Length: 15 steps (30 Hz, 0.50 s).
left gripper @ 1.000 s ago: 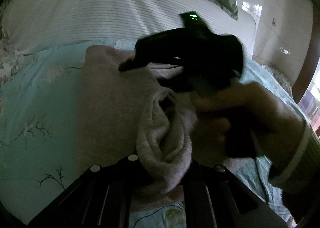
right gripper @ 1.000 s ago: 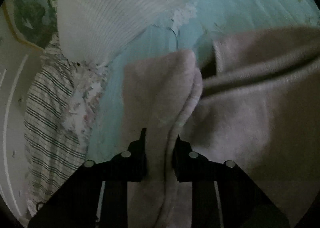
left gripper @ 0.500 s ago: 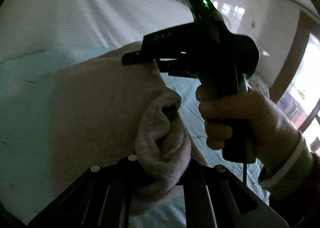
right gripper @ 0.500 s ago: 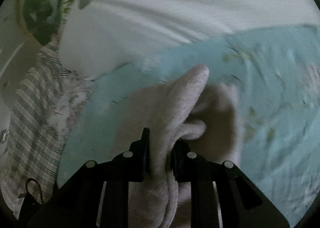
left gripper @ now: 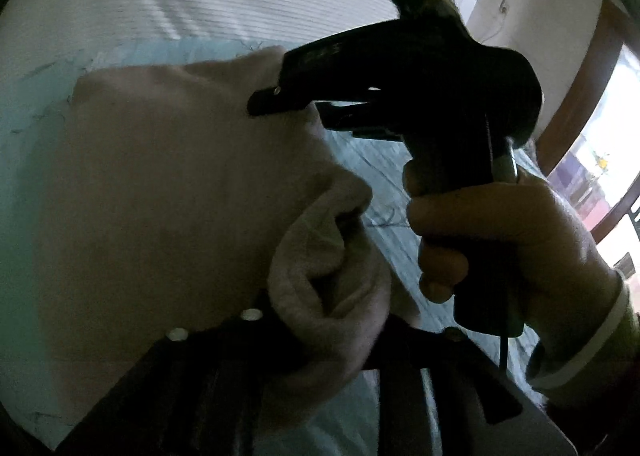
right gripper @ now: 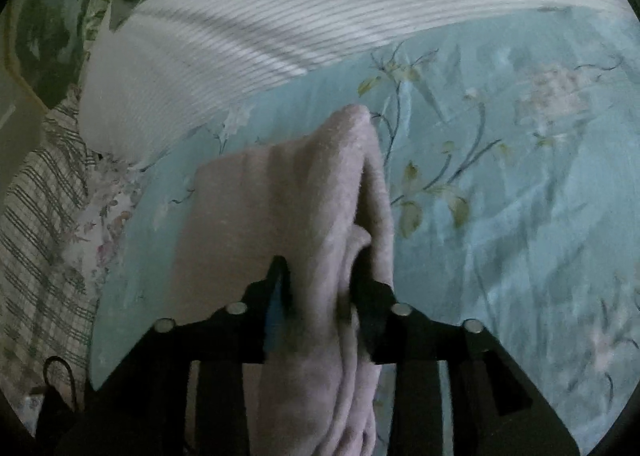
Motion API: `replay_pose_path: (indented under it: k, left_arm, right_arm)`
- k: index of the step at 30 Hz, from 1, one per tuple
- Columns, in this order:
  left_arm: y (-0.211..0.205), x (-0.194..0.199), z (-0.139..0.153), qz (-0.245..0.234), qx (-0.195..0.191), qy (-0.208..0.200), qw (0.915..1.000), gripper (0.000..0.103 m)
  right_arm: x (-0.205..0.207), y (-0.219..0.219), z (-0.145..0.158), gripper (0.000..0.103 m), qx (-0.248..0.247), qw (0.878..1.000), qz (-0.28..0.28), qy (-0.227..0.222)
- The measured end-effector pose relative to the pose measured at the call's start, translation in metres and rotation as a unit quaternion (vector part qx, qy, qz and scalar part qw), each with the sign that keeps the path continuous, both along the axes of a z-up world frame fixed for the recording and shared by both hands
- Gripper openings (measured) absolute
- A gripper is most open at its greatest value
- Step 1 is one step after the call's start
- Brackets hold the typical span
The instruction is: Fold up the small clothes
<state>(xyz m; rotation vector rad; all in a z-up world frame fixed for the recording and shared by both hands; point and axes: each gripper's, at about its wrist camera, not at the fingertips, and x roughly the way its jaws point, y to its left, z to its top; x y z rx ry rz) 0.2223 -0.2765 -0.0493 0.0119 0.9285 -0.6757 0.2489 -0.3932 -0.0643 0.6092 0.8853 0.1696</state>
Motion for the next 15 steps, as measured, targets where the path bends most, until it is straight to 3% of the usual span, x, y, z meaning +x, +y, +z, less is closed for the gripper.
replay_pose_path:
  k: [2,4,5,9,15]
  left_arm:
    - [0.013,-0.005,0.005,0.0,-0.005,0.003,1.0,0.058]
    - [0.026,-0.012,0.011,0.002,-0.014,0.003,0.9999,0.074]
    - [0.04,-0.015,0.016,0.003,-0.026,0.008,0.9996,0.083]
    - [0.086,-0.021,0.028,0.031,-0.049,0.004,0.9983,0.084]
    - [0.143,0.007,0.028,0.092,-0.038,0.01,0.995,0.085]
  right_arm:
    - [-0.014,0.003,0.007,0.057,-0.006,1.0,-0.004,-0.007]
    - [-0.029,0.006,0.011,0.083,-0.006,1.0,-0.005,-0.02]
    - [-0.037,0.005,0.011,0.084,-0.004,1.0,-0.004,-0.025]
    - [-0.059,0.008,0.006,0.084,0.011,1.0,-0.001,-0.02]
    - [-0.068,0.006,-0.006,0.084,0.03,1.0,-0.005,0.005]
